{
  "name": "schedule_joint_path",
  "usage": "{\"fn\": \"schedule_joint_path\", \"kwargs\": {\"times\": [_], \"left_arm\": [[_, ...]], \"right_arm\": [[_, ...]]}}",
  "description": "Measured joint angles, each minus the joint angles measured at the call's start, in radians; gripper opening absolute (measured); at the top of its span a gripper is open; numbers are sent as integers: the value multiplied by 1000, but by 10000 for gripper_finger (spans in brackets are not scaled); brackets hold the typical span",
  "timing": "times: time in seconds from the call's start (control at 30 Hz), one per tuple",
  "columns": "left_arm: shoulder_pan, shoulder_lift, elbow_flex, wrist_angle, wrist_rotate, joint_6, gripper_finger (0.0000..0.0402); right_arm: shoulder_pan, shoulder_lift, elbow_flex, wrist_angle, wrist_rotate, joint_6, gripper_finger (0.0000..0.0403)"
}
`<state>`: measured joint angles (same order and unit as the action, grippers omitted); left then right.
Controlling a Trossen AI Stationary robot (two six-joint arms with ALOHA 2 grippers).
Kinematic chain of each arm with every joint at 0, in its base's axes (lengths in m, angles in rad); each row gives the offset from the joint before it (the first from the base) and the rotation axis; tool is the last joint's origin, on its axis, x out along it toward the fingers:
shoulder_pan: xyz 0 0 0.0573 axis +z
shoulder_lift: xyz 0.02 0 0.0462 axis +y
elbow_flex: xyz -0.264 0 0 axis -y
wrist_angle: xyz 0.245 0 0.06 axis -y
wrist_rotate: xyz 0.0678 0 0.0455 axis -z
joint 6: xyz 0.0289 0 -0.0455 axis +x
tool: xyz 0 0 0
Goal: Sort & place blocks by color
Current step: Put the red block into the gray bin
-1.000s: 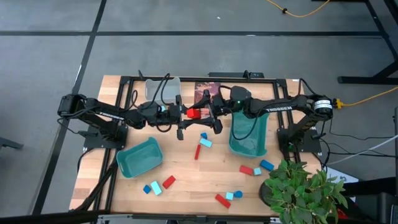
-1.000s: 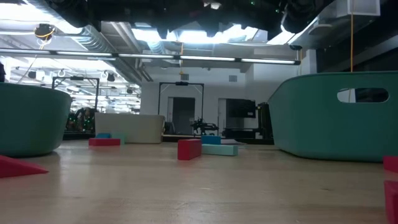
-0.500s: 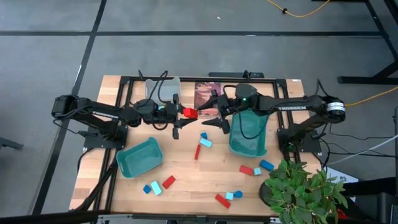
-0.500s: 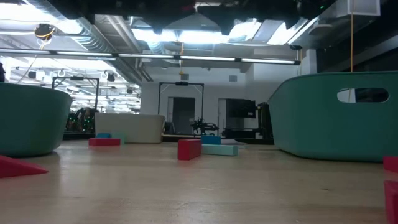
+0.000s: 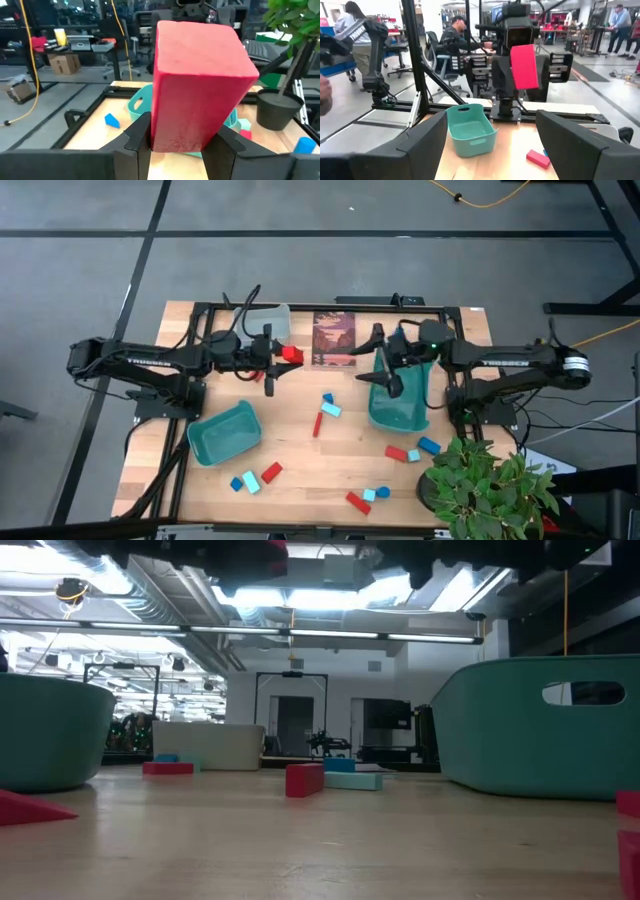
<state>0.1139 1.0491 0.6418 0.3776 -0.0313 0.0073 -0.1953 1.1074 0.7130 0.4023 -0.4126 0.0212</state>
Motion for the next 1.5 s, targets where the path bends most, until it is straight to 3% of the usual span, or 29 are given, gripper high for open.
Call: {"fn": "schedule_joint_path", "kwargs": {"times": [0.23,0.4,0.63,1.1,1.2,1.3,1.5], "left_arm": [[0,-27,-163,159,0,-41,124],[28,-135,-252,215,-3,-54,124],[100,-246,-254,105,97,-61,125],[117,-248,-254,102,98,-80,126],[118,-247,-252,100,39,-81,127],[151,-224,-187,1,-31,-80,127],[318,-129,75,-424,-87,-23,127]], "right_arm": [[0,-45,-17,6,1,1,307],[1,-43,-17,-2,1,0,307],[1,-43,-17,-4,1,0,307],[1,-43,-17,-4,2,-3,307],[1,-43,-17,-4,2,-4,307],[1,-43,-17,-4,3,-4,307],[1,-43,-17,-4,4,-24,307]]}}
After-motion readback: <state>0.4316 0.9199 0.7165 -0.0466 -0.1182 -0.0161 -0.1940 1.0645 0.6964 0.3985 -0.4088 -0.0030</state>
